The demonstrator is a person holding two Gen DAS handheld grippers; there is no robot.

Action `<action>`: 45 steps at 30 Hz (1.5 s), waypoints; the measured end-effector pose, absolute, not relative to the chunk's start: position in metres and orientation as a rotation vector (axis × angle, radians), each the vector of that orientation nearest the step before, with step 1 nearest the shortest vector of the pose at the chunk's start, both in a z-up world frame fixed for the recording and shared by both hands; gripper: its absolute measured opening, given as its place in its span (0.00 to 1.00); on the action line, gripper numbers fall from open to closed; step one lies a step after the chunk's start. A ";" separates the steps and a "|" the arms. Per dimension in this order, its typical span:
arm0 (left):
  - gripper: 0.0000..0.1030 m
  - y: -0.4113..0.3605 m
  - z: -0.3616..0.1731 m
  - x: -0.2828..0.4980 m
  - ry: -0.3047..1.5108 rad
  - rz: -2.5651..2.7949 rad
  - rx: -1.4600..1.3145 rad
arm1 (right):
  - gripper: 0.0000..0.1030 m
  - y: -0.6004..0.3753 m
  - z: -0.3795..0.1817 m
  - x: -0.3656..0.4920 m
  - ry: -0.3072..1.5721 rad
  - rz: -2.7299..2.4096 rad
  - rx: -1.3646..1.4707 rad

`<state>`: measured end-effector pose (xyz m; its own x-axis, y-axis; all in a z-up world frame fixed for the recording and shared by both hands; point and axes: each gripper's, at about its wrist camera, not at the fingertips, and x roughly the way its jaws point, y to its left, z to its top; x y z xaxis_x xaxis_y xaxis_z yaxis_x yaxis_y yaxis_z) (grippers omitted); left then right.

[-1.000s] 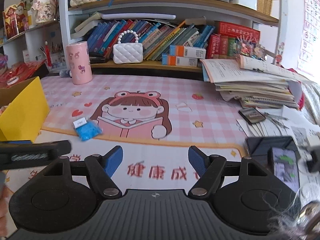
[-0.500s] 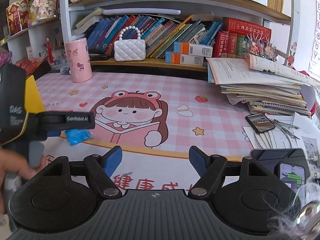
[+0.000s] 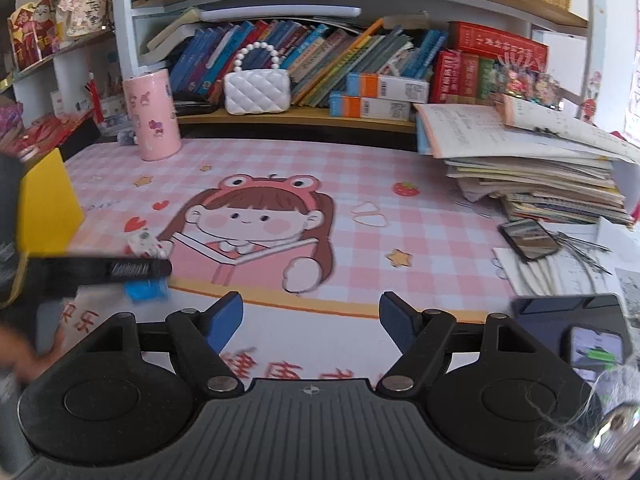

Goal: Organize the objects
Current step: 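Grasp the blue packet with the left tool while the right tool grasps the white card box, then carry the blue packet and white card box with both tools over the yellow box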

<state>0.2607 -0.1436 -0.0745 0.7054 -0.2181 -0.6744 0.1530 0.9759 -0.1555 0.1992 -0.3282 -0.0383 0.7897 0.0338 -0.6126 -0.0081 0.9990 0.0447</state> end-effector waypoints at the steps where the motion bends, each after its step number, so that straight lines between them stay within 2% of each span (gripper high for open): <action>1: 0.36 -0.140 -0.071 0.252 0.759 -0.226 -0.089 | 0.72 -0.324 -0.039 0.203 0.659 0.040 0.041; 12: 0.36 -0.062 -0.036 0.178 0.757 -0.170 -0.192 | 0.70 -0.242 -0.061 0.273 0.664 0.330 -0.095; 18: 0.36 -0.032 -0.028 0.152 0.732 -0.116 -0.234 | 0.55 -0.207 -0.077 0.314 0.683 0.377 -0.143; 21: 0.36 -0.021 -0.023 0.142 0.713 -0.097 -0.231 | 0.50 -0.198 -0.084 0.329 0.706 0.390 -0.151; 26: 0.36 0.000 -0.022 0.129 0.708 -0.064 -0.249 | 0.34 -0.193 -0.091 0.336 0.737 0.404 -0.134; 27: 0.36 0.003 -0.022 0.128 0.707 -0.061 -0.253 | 0.27 -0.193 -0.090 0.335 0.737 0.401 -0.136; 32: 0.36 0.022 -0.021 0.121 0.687 -0.074 -0.269 | 0.27 -0.198 -0.078 0.313 0.748 0.350 -0.070; 45: 0.36 0.060 -0.027 0.113 0.691 -0.170 -0.246 | 0.27 -0.162 -0.023 0.176 0.746 0.264 0.077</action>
